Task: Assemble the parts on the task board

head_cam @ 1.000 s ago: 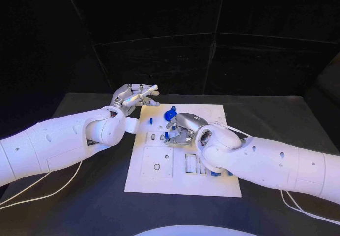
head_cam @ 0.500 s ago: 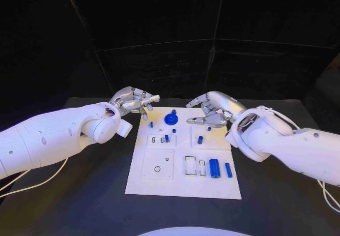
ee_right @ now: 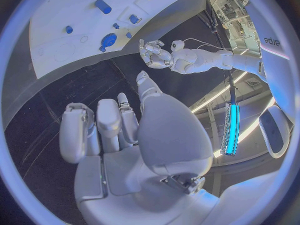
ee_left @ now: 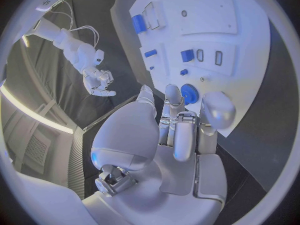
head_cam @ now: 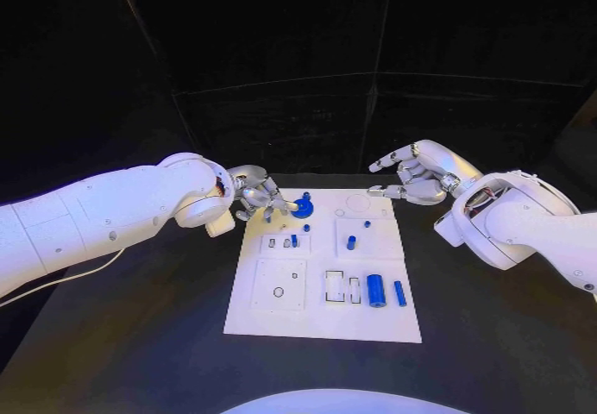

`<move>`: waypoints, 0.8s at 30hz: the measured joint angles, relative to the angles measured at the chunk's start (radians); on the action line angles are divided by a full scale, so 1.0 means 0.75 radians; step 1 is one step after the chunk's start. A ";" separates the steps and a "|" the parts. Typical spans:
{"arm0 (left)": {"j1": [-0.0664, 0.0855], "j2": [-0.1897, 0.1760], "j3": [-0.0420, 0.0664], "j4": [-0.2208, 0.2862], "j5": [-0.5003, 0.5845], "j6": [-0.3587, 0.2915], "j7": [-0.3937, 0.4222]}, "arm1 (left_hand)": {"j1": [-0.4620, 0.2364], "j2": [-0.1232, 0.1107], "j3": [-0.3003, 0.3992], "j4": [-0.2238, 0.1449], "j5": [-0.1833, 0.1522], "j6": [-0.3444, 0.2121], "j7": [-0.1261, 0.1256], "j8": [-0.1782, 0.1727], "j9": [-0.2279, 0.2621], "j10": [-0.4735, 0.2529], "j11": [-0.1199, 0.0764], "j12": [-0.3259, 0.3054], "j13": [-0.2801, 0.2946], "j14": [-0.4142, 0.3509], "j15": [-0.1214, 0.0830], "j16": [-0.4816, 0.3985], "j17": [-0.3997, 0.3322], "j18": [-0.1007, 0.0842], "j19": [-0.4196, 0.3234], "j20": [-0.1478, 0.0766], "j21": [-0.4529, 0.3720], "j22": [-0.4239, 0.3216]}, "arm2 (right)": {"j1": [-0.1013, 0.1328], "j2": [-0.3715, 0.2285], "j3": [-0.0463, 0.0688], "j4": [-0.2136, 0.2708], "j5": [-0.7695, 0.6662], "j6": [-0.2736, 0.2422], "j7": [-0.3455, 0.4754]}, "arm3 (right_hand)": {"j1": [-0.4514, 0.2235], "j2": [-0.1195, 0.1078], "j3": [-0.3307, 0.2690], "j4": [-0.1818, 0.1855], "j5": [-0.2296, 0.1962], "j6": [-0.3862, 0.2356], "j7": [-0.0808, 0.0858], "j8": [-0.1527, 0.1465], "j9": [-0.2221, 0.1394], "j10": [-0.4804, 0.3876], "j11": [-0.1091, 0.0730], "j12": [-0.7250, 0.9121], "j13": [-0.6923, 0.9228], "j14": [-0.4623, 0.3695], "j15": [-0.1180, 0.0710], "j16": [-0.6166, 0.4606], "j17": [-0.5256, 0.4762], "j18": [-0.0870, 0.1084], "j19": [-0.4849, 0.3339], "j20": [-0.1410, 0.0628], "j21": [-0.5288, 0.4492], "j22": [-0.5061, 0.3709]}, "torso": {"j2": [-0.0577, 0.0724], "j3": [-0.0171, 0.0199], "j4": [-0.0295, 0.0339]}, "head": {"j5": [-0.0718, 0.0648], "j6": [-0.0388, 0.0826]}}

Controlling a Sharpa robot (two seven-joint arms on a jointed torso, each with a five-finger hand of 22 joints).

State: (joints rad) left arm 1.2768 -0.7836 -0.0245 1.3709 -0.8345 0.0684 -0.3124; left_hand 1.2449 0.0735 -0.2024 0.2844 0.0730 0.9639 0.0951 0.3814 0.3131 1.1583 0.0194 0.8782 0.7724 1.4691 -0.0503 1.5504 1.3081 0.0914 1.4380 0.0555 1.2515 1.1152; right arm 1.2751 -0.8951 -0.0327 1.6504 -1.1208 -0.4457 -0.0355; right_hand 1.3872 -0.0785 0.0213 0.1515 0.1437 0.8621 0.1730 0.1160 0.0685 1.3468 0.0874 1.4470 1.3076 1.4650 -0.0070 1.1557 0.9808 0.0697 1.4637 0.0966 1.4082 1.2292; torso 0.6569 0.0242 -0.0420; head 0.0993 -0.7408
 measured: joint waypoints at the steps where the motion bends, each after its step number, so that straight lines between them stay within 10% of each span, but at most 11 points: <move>1: 0.006 0.014 -0.011 -0.009 -0.022 0.014 -0.026 | -0.007 0.007 -0.007 0.004 0.000 -0.004 -0.001 0.016 0.014 0.020 -0.003 0.040 0.039 0.000 0.000 0.014 0.000 0.000 0.010 -0.001 0.036 0.045 | 0.000 -0.001 0.000 -0.001 0.005 0.002 0.000 | 0.000 0.000 0.000 0.000 0.005 0.000 0.000 0.000 0.000 0.000 0.000 0.000 0.000 0.000 0.000 0.000 -0.001 0.000 0.000 0.000 -0.005 -0.003 | -0.002 0.0009 0.0005 | 0.000 -0.001; 8: 0.042 0.097 -0.075 -0.055 -0.149 0.083 -0.156 | -0.034 0.034 -0.053 0.006 0.000 -0.019 -0.028 0.139 0.119 0.180 -0.019 0.374 0.388 -0.005 -0.005 0.023 0.000 -0.021 0.033 -0.009 0.173 0.228 | 0.002 0.001 0.000 -0.016 0.032 0.016 -0.003 | -0.001 0.001 -0.008 0.008 0.012 0.000 0.000 0.000 0.000 -0.014 0.000 -0.009 0.000 0.000 0.000 0.000 -0.002 0.000 -0.005 0.005 -0.010 -0.018 | -0.009 0.0041 0.0009 | 0.001 -0.010; 24: 0.059 0.194 -0.117 -0.115 -0.259 0.146 -0.246 | -0.062 0.062 -0.089 0.009 -0.005 -0.052 -0.034 0.231 0.226 0.207 -0.026 0.471 0.494 -0.002 -0.011 0.023 0.000 -0.040 0.033 -0.009 0.217 0.257 | 0.002 0.015 0.000 -0.033 0.049 0.042 -0.021 | 0.005 0.016 -0.025 0.018 0.053 0.000 0.000 0.000 0.000 -0.014 0.000 -0.009 0.000 0.000 0.000 0.000 -0.002 0.000 -0.010 0.000 -0.015 -0.024 | -0.006 0.0024 0.0006 | -0.001 -0.021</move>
State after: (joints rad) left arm 1.3207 -0.6378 -0.1120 1.2849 -1.0284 0.1778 -0.4970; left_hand 1.1983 0.1200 -0.2689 0.2909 0.0694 0.9251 0.0697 0.5549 0.4826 1.3135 -0.0001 1.2316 1.1431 1.4677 -0.0582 1.5678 1.3078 0.0611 1.4629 0.0490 1.4139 1.3081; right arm 1.2768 -0.8841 -0.0329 1.6257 -1.0837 -0.4145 -0.0510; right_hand 1.3909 -0.0667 0.0022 0.1650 0.1838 0.8621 0.1730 0.1159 0.0683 1.3361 0.0875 1.4404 1.3076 1.4650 -0.0070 1.1557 0.9792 0.0697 1.4564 0.0965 1.3970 1.2112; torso 0.6522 0.0260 -0.0415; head 0.0983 -0.7567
